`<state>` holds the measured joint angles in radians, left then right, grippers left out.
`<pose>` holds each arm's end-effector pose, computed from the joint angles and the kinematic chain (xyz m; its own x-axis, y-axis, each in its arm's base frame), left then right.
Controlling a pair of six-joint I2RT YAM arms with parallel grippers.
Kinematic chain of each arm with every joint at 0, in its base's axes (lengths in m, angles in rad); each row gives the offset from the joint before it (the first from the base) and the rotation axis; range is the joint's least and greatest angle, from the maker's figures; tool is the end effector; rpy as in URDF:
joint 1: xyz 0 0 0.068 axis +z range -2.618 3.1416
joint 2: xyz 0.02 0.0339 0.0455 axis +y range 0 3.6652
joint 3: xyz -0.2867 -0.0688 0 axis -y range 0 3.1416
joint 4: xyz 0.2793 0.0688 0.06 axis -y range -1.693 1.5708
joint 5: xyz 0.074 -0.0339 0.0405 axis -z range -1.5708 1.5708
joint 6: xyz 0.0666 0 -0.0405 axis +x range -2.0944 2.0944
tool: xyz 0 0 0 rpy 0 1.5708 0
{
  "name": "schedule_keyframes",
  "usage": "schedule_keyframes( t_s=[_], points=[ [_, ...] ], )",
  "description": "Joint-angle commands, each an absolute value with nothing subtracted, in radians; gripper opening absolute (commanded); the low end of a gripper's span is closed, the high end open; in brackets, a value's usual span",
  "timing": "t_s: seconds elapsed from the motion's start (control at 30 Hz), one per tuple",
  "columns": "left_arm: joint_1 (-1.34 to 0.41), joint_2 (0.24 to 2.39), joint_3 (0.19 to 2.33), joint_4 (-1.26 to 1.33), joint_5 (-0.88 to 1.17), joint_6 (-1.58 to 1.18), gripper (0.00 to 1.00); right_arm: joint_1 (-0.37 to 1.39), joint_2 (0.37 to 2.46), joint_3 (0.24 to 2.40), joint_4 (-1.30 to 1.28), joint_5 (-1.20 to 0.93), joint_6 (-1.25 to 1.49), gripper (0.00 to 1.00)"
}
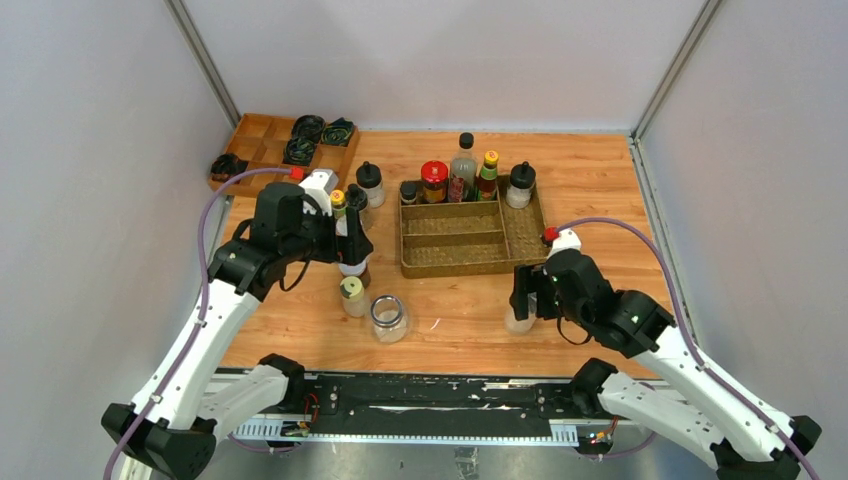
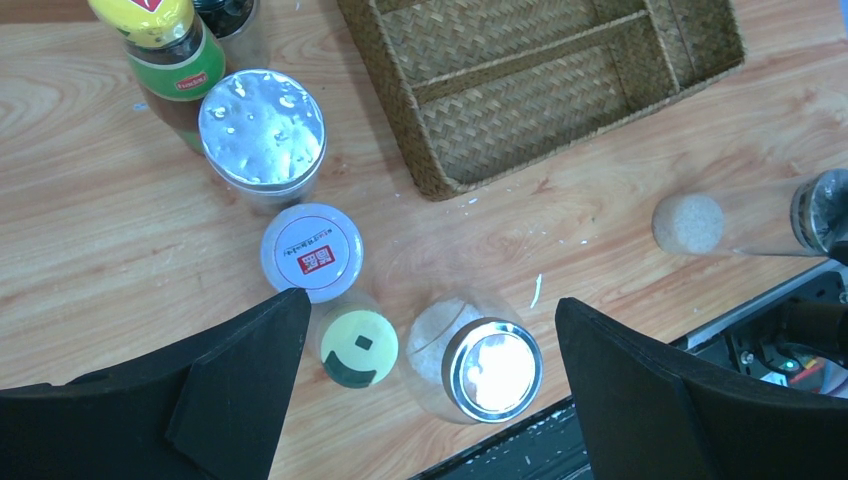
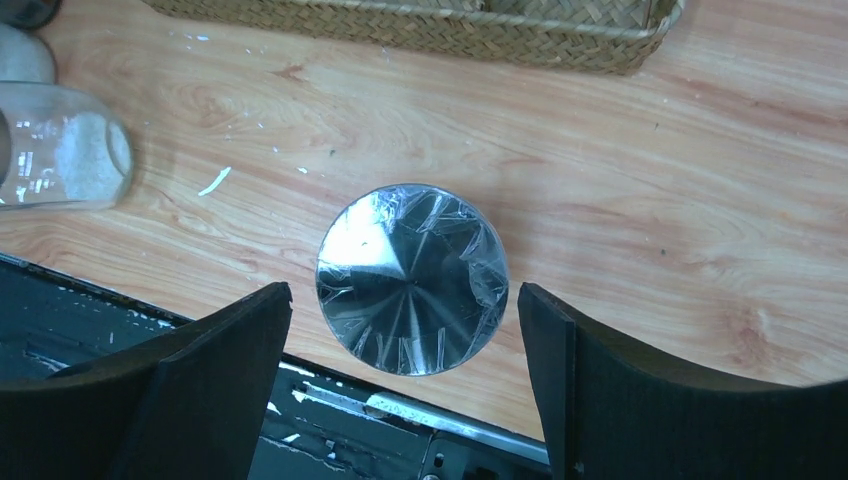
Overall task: Organize the condiment bottles
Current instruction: Pick up the bottle from the center of the board, then place the bottle in the storage box.
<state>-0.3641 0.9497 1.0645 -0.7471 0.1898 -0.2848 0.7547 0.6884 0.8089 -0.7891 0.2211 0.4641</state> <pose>0.2162 -0.0959 0.3559 -0.6682 -0.0406 -0.7428 0.3169 0.8878 -0.3337 0.1395 0.1111 0.3026 -0.6469 -0.0088 -0.7625 -0.2835 0.9311 0.2297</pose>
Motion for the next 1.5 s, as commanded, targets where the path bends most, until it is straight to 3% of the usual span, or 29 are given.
schedule_keyframes(
  t_s=[0.0, 0.27, 0.43, 0.57, 0.8, 1.03, 1.47],
  points=[
    [-0.371, 0.904, 1.046, -0.761, 0.217, -0.303, 1.00, 0.807, 0.740, 0.819, -0.846, 0.315, 0.544, 0.89],
    [-0.371, 0.874, 1.051, -0.790, 0.223, -0.312, 1.00, 0.834, 0.856, 0.796, -0.762, 0.344, 0.533, 0.82],
    [-0.371, 0.867, 1.061, -0.797, 0.230, -0.315, 1.00, 0.836, 0.866, 0.794, -0.727, 0.405, 0.527, 0.60],
    [-0.371, 0.872, 1.063, -0.798, 0.232, -0.313, 1.00, 0.835, 0.844, 0.828, -0.726, 0.433, 0.514, 0.50],
    [-0.371, 0.894, 1.061, -0.795, 0.228, -0.307, 1.00, 0.833, 0.862, 1.159, -0.802, 0.514, 0.390, 0.51],
    [-0.371, 0.910, 1.065, -0.793, 0.236, -0.307, 1.00, 0.719, 1.123, 1.493, -0.800, 0.499, 0.218, 0.53],
    [-0.371, 0.888, 1.067, -0.798, 0.244, -0.310, 1.00, 0.278, 1.436, 1.491, -0.495, 0.095, 0.196, 0.51]
  ],
)
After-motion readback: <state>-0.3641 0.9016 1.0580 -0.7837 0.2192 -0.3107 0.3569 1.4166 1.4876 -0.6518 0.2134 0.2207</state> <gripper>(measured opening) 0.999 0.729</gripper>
